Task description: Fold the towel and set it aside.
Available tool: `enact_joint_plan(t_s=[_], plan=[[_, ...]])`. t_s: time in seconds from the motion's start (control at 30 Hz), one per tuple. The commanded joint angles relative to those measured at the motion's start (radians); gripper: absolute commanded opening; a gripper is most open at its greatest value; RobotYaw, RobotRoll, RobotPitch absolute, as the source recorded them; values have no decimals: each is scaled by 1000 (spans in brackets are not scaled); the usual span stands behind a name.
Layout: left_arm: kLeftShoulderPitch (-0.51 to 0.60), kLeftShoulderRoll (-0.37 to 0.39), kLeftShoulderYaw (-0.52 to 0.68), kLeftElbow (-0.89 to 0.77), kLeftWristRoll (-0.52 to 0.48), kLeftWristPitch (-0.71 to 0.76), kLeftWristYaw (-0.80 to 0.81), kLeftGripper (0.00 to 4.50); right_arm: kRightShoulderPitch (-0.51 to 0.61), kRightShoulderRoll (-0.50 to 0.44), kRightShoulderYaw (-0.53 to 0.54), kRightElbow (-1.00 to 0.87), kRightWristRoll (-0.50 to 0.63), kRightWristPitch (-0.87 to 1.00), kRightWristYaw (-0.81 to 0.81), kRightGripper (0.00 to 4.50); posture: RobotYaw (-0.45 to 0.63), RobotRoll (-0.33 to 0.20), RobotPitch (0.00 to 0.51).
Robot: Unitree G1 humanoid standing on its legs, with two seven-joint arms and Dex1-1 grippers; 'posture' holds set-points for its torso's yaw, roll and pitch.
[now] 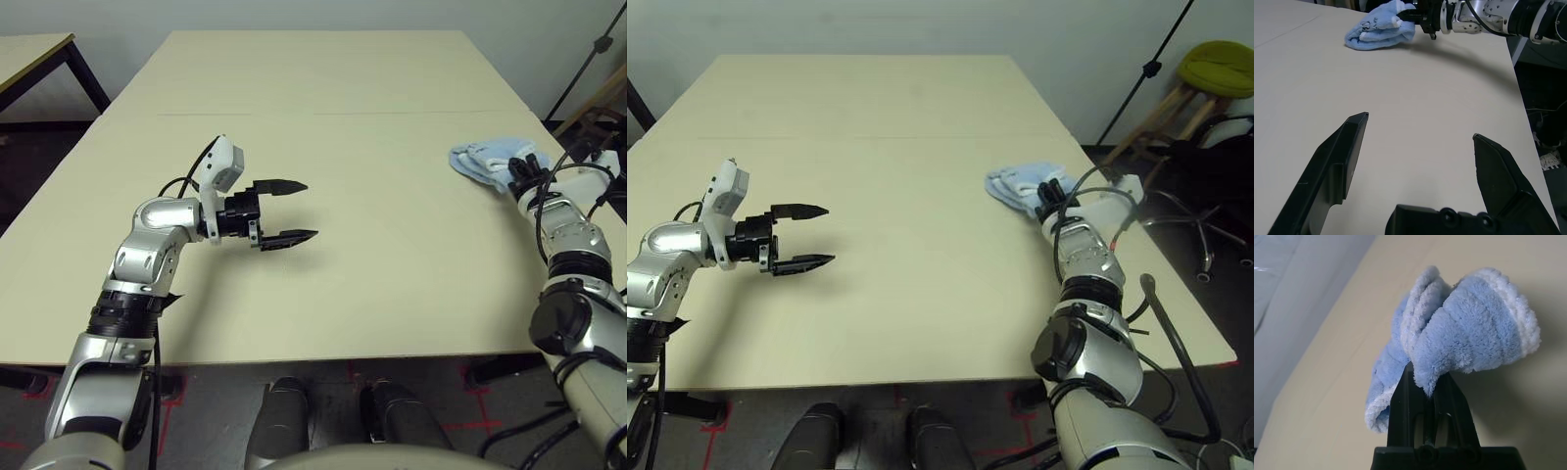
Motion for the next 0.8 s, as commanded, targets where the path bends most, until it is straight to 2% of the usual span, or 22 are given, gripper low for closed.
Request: enact_joint_plan(t_s=[0.03,0.17,0.27,0.4,0.6,0.63,0.8], plan=[[-4,-2,-9,18,15,-14,-3,4500,13,-11,1,37,8,-6,-20,35,103,0,97],[-2,-4,-7,20,12,-11,-2,4500,14,-28,28,64,-7,28,-9,35,102,0,96],[2,1,-10,25,13,2,-8,4500,22,-31,72,49,-28,67,15,744,104,0,95],[9,12,-4,21,-4,36,-21,4500,59,-35,122,-38,-43,111,15,2146,104,0,96],[2,28,9,28,-20,78,-34,4500,199,-82,288,-343,-136,212,56,4308,94,0,95],[1,28,11,28,-23,83,-35,4500,217,-89,305,-385,-144,228,56,4484,94,0,96],[-2,30,31,18,-57,140,-29,4500,264,-131,355,-569,-183,239,70,4484,83,0,95]])
